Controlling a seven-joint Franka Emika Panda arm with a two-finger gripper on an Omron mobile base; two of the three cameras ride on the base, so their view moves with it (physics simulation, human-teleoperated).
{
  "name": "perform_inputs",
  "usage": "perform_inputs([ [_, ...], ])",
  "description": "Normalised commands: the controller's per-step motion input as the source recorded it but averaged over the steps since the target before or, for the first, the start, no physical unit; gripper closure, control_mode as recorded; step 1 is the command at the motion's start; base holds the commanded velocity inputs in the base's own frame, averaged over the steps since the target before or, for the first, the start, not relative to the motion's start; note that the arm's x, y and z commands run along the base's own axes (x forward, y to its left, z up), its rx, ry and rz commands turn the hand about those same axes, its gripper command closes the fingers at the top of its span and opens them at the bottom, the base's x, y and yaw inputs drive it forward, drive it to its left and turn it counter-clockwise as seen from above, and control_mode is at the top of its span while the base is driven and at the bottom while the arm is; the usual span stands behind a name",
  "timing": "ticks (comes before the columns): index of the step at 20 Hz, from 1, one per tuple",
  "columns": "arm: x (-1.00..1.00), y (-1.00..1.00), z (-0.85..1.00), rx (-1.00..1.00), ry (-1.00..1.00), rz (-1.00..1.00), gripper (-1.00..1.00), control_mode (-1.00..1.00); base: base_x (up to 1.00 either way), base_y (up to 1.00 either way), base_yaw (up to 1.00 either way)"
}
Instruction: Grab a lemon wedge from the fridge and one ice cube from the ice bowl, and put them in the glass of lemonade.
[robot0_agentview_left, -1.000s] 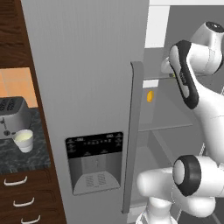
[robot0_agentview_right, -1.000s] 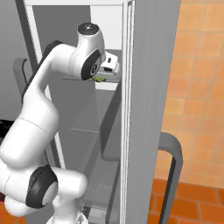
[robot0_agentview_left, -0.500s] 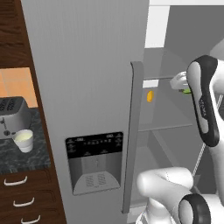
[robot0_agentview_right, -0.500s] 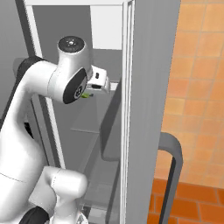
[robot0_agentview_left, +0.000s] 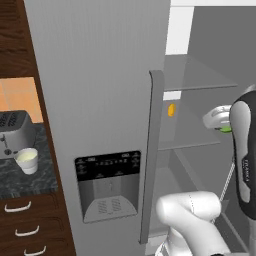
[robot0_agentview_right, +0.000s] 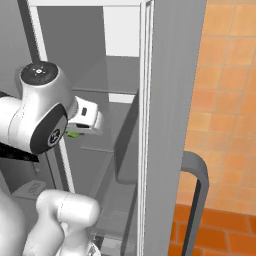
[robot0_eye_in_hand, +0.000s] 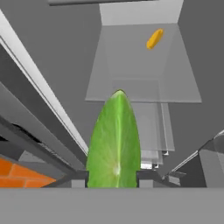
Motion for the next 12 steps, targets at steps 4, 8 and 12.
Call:
perform_inputs([
  [4, -0.86, 0.12, -0.09, 0.0, 0.0, 0.0, 1.0, -1.0, 0.0, 0.0, 0.0],
  [8, -0.39, 0.05, -0.08, 0.0, 0.0, 0.0, 1.0, -1.0, 0.0, 0.0, 0.0],
  [12, -0.18, 0.13, -0.04, 0.0, 0.03, 0.0, 1.0, -1.0, 0.0, 0.0, 0.0],
])
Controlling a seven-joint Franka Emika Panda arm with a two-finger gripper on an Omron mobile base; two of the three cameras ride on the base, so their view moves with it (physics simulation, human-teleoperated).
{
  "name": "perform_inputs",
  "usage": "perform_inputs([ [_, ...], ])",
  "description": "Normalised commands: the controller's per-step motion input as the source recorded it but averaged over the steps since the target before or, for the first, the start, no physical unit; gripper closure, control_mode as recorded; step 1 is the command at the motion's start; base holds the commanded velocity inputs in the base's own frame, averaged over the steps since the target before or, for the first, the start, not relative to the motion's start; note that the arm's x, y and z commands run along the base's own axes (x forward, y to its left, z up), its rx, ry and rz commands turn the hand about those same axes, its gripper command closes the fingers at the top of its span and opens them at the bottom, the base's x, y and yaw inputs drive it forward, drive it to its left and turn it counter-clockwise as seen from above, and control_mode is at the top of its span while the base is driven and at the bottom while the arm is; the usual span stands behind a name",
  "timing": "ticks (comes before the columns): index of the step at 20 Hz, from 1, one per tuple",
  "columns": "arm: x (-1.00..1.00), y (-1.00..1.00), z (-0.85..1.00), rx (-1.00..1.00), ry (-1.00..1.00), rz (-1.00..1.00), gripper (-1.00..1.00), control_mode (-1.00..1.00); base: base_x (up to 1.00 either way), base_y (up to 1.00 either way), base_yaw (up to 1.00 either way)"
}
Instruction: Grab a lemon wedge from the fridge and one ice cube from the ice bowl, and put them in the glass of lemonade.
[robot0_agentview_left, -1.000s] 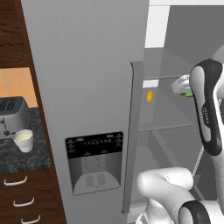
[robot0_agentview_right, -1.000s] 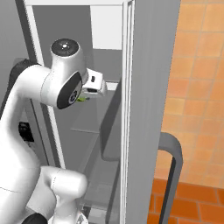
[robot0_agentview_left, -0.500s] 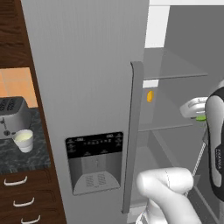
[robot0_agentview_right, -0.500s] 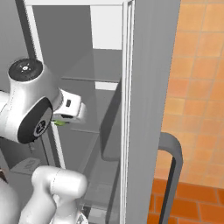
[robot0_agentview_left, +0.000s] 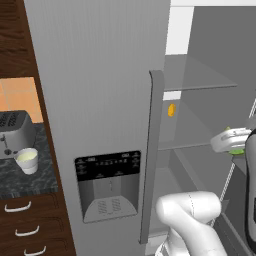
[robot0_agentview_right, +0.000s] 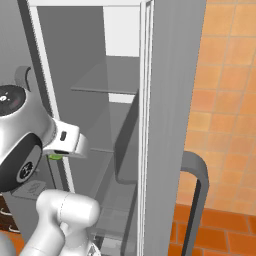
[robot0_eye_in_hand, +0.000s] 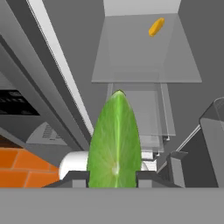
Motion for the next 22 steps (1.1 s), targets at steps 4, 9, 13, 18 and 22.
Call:
perform_inputs([
  [4, 0.0, 0.0, 0.0, 0.0, 0.0, 0.0, 1.0, -1.0, 0.0, 0.0, 0.0],
  [9, -0.15, 0.01, 0.0, 0.0, 0.0, 0.0, 1.0, 1.0, -0.16, 0.05, 0.0],
  [13, 0.0, 0.0, 0.0, 0.0, 0.0, 0.0, 1.0, 1.0, -0.96, 0.7, 0.06],
  [18, 0.0, 0.0, 0.0, 0.0, 0.0, 0.0, 1.0, 1.0, -0.28, 1.0, 0.0],
  [22, 0.0, 0.0, 0.0, 0.0, 0.0, 0.0, 1.0, 1.0, 0.1, 1.0, -0.17],
])
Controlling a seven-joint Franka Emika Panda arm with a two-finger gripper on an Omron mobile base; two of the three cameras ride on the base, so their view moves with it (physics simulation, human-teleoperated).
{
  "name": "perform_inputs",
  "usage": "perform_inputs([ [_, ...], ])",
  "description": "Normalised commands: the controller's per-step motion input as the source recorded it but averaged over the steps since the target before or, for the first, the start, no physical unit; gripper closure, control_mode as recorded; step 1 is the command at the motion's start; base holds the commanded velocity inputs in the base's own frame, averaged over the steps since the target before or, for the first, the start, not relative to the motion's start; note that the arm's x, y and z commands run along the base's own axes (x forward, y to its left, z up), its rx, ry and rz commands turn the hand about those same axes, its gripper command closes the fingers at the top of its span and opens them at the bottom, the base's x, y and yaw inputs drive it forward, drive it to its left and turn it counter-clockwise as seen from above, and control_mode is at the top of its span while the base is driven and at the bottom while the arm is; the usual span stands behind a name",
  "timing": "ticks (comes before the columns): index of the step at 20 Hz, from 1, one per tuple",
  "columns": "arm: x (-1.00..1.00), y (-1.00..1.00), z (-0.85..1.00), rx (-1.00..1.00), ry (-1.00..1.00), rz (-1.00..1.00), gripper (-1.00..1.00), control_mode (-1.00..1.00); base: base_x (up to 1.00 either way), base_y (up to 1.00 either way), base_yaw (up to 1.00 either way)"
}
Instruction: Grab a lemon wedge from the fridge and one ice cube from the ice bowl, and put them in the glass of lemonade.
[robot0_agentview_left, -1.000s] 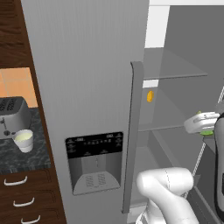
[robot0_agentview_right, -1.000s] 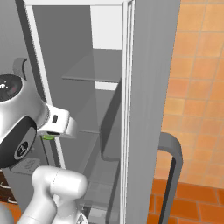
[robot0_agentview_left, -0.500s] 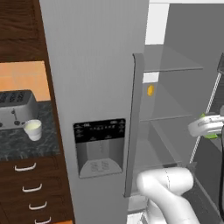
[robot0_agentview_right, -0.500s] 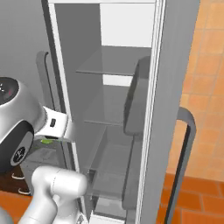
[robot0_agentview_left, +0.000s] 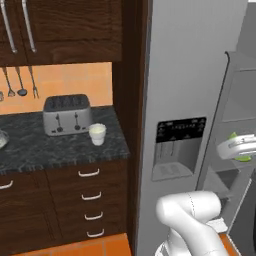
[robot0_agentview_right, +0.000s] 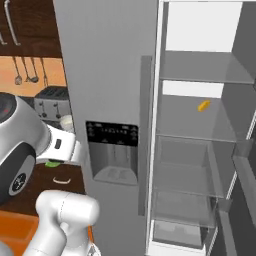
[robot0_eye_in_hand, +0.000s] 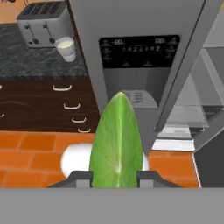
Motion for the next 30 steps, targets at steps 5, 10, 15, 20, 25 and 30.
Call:
perform_inputs([
  [5, 0.0, 0.0, 0.0, 0.0, 0.0, 0.0, 1.0, 1.0, 0.14, 1.0, -0.12],
  [10, 0.0, 0.0, 0.0, 0.0, 0.0, 0.0, 1.0, 1.0, 0.36, 1.0, 0.0],
  [15, 0.0, 0.0, 0.0, 0.0, 0.0, 0.0, 1.0, 1.0, 0.53, 0.91, 0.0],
  [20, 0.0, 0.0, 0.0, 0.0, 0.0, 0.0, 1.0, 1.0, 0.43, 0.45, 0.0],
  [25, 0.0, 0.0, 0.0, 0.0, 0.0, 0.0, 1.0, 1.0, 0.48, 0.32, -0.02],
  [30, 0.0, 0.0, 0.0, 0.0, 0.0, 0.0, 1.0, 1.0, 0.58, 0.35, 0.0],
])
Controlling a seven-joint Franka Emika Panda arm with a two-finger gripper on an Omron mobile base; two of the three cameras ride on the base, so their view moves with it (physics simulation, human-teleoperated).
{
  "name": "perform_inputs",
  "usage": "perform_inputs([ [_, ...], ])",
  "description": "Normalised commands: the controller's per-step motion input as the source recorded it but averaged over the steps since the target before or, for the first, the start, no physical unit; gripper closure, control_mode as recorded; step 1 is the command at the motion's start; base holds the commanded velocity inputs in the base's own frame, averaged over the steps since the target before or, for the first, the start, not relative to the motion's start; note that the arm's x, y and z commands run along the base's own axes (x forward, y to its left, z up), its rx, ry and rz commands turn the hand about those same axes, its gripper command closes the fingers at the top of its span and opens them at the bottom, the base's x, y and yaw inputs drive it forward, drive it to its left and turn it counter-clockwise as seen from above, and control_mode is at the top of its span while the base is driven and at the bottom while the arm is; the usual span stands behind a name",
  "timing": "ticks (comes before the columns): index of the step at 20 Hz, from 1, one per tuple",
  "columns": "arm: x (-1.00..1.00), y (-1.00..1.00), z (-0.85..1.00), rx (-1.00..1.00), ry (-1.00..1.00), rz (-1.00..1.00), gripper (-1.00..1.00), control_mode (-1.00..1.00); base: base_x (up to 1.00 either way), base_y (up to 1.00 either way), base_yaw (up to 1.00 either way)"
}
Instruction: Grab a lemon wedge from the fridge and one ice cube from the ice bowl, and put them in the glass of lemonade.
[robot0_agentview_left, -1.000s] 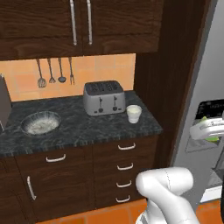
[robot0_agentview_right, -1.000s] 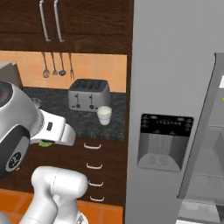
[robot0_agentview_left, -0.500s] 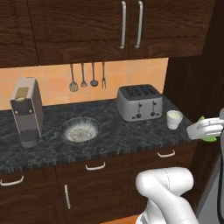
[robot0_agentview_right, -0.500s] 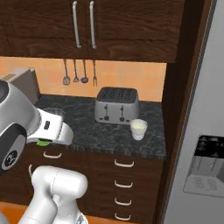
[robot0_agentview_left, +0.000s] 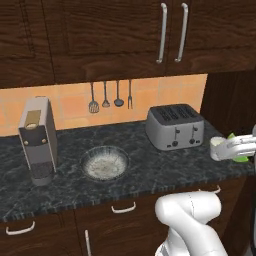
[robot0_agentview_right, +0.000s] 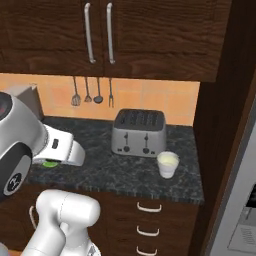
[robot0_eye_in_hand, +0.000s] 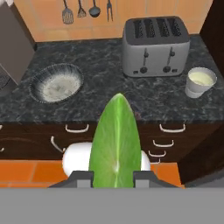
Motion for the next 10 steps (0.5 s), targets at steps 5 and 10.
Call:
perform_inputs([
  [5, 0.0, 0.0, 0.0, 0.0, 0.0, 0.0, 1.0, 1.0, 0.73, 0.02, -0.03],
  [10, 0.19, 0.05, -0.02, 0.0, 0.08, -0.04, 1.0, -1.0, 0.28, 0.06, -0.06],
])
